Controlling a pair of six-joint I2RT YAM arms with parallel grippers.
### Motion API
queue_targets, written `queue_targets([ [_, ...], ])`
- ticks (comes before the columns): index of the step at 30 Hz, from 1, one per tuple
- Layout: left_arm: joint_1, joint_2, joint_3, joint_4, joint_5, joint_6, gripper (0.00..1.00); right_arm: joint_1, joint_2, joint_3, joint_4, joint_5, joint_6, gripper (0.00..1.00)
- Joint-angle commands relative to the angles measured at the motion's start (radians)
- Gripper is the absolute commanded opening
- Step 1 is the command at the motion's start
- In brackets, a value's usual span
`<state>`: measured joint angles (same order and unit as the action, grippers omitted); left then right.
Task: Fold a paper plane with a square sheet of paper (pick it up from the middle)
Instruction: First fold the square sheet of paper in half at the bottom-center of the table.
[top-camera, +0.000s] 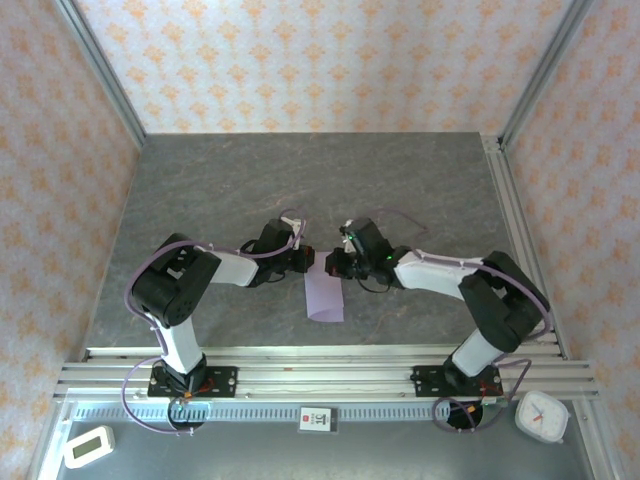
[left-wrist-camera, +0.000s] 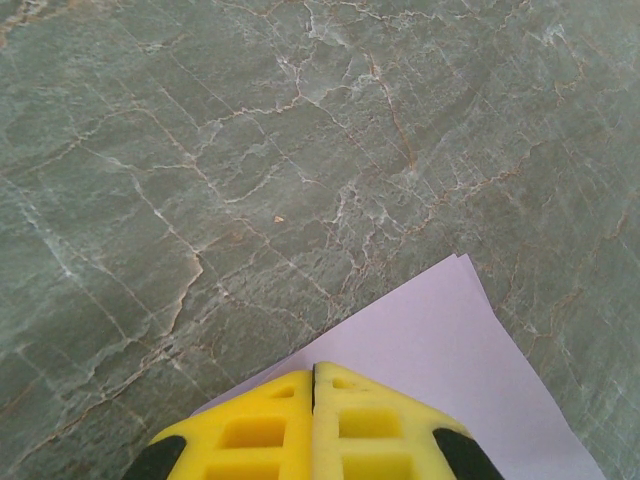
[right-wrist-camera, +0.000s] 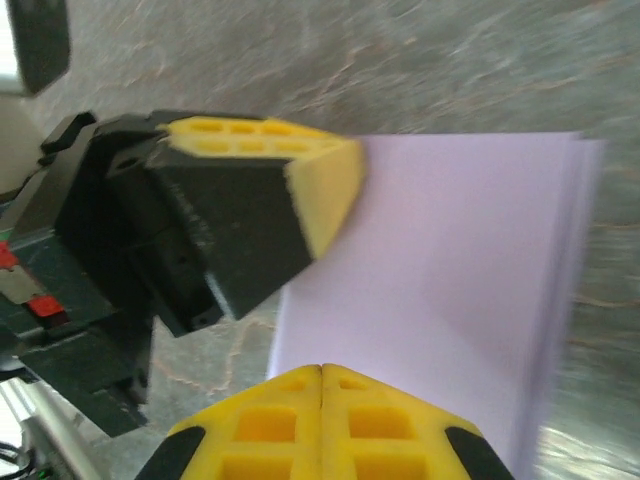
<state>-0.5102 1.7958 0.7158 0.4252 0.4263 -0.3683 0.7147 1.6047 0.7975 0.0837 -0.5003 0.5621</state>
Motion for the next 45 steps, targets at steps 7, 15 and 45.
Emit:
queue_targets([
  [7, 0.005, 0.027, -0.018, -0.032, -0.025, -0.006, 0.0, 0.079, 0.098, 0.058, 0.123, -0.042, 0.072, 0.0],
  [15, 0.005, 0.037, -0.009, -0.036, -0.02, -0.003, 0.0, 0.112, 0.127, 0.06, 0.161, -0.04, 0.091, 0.0],
  [45, 0.005, 0.062, -0.003, -0.048, -0.013, 0.002, 0.0, 0.194, 0.07, 0.023, 0.171, 0.081, 0.047, 0.0],
])
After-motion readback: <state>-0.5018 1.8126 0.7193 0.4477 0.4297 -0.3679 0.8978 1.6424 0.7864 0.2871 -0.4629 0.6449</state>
